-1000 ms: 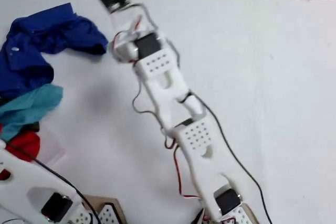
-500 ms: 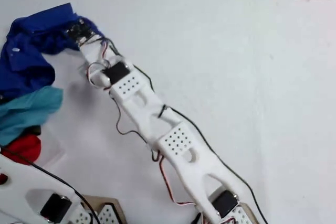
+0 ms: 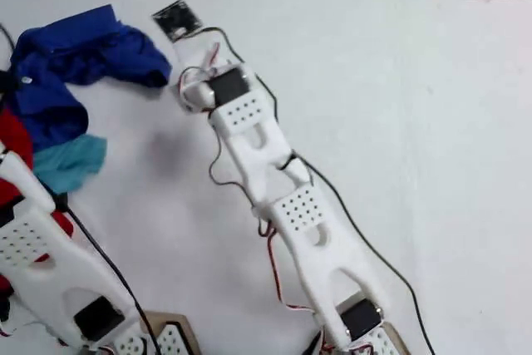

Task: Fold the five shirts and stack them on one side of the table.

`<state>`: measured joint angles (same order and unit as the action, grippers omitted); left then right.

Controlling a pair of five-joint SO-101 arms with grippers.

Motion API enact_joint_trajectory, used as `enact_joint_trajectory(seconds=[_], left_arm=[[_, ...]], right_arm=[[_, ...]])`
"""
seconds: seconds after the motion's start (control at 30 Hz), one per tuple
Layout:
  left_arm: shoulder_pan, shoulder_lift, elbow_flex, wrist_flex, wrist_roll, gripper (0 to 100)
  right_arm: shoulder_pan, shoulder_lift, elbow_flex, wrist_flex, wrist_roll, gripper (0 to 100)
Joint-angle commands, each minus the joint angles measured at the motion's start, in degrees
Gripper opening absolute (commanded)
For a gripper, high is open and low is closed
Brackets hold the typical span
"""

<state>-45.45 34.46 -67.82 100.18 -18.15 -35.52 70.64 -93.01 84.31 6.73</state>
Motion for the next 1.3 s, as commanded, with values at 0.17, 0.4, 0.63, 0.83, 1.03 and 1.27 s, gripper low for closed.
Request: enact_joint_trajectory(seconds=[0.17,0.4,0.63,0.83,1.03,1.27], left_arm=[[-1.49,1.41,7.52,1.58,-11.87,37],[2.99,5.01,7.78,-11.60,-2.73,37],[6.68,17.67,7.34,-19.87,-2.46,37],[8.35,24.88,7.25,-26.37,-2.46,37],[13.27,25.58,7.25,-24.35,-2.73,23],[21.54,21.54,7.25,-18.11,-2.55,2]], right_arm=[[3.38,-10.68,-2.46,8.13,0.18,28.6],[3.12,-12.44,-2.46,11.91,0.18,28.6],[4.44,-12.44,-2.46,15.08,0.18,28.6],[5.76,-12.35,-2.46,15.87,0.18,28.6],[5.85,-12.35,-2.46,15.87,0.18,28.6],[7.43,-12.44,-2.46,15.87,0.18,28.6]])
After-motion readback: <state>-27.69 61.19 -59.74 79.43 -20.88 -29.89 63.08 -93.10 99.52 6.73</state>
